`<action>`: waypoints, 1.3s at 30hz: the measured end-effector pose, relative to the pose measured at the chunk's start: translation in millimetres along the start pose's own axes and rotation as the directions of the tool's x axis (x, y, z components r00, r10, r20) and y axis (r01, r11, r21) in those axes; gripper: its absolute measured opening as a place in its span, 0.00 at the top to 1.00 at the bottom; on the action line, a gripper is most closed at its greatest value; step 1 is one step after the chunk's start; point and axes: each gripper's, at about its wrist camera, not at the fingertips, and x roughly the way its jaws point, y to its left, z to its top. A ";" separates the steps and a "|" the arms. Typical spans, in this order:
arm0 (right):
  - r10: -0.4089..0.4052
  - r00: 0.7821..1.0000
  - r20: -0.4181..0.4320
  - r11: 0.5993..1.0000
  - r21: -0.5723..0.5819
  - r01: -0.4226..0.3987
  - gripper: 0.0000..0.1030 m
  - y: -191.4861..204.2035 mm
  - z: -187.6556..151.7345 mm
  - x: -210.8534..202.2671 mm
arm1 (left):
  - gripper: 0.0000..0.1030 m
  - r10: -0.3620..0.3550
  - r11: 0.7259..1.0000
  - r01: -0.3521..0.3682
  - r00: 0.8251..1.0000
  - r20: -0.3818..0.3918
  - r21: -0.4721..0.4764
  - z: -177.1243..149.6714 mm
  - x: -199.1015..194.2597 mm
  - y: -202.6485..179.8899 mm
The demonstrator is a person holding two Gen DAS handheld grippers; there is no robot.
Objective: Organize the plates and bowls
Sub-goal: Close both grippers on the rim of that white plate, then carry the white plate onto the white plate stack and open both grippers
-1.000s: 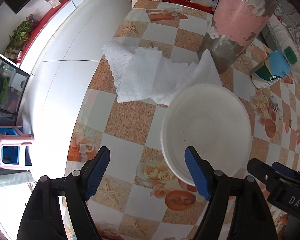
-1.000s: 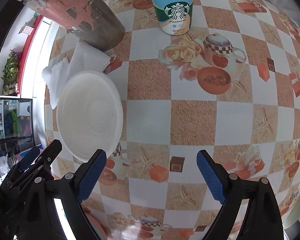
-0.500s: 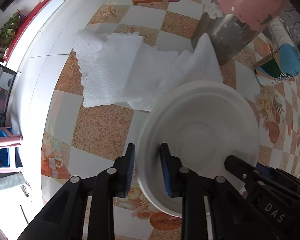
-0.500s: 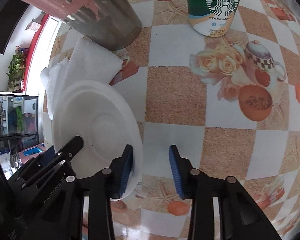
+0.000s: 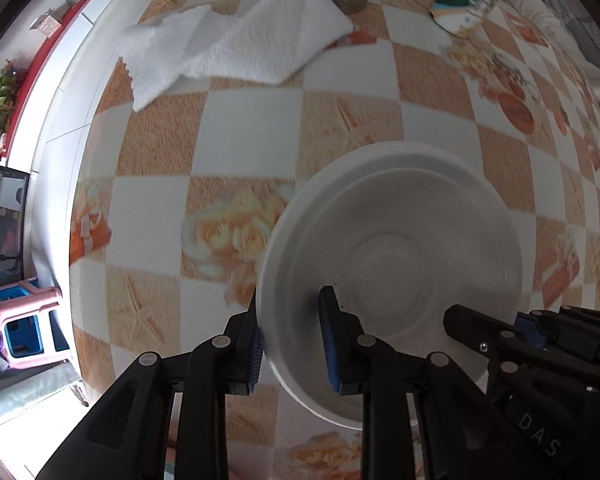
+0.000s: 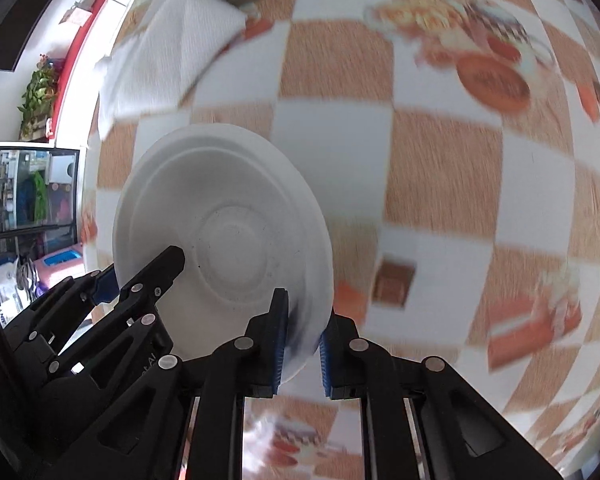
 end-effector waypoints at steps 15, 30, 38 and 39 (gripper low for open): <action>-0.024 0.993 -0.115 1.000 -0.006 0.023 0.83 -6.5 -149.7 24.1 | 0.70 -0.018 0.999 0.020 0.996 -0.092 0.025 -154.4 -8.9 -23.5; -0.020 1.000 -0.013 1.000 -0.015 0.020 0.83 -4.2 -202.2 -17.6 | 0.69 -0.038 0.997 0.038 0.999 -0.001 0.067 -160.1 -71.6 -25.4; -0.045 0.998 0.041 0.998 0.051 0.043 0.83 -35.4 -219.7 -61.8 | 0.67 -0.091 0.975 0.084 0.996 0.022 0.204 -155.7 -102.4 -78.5; -0.048 0.998 0.044 0.997 0.065 0.045 0.83 -38.5 -223.7 -63.7 | 0.67 -0.096 0.970 0.088 0.995 0.022 0.228 -157.6 -103.2 -85.2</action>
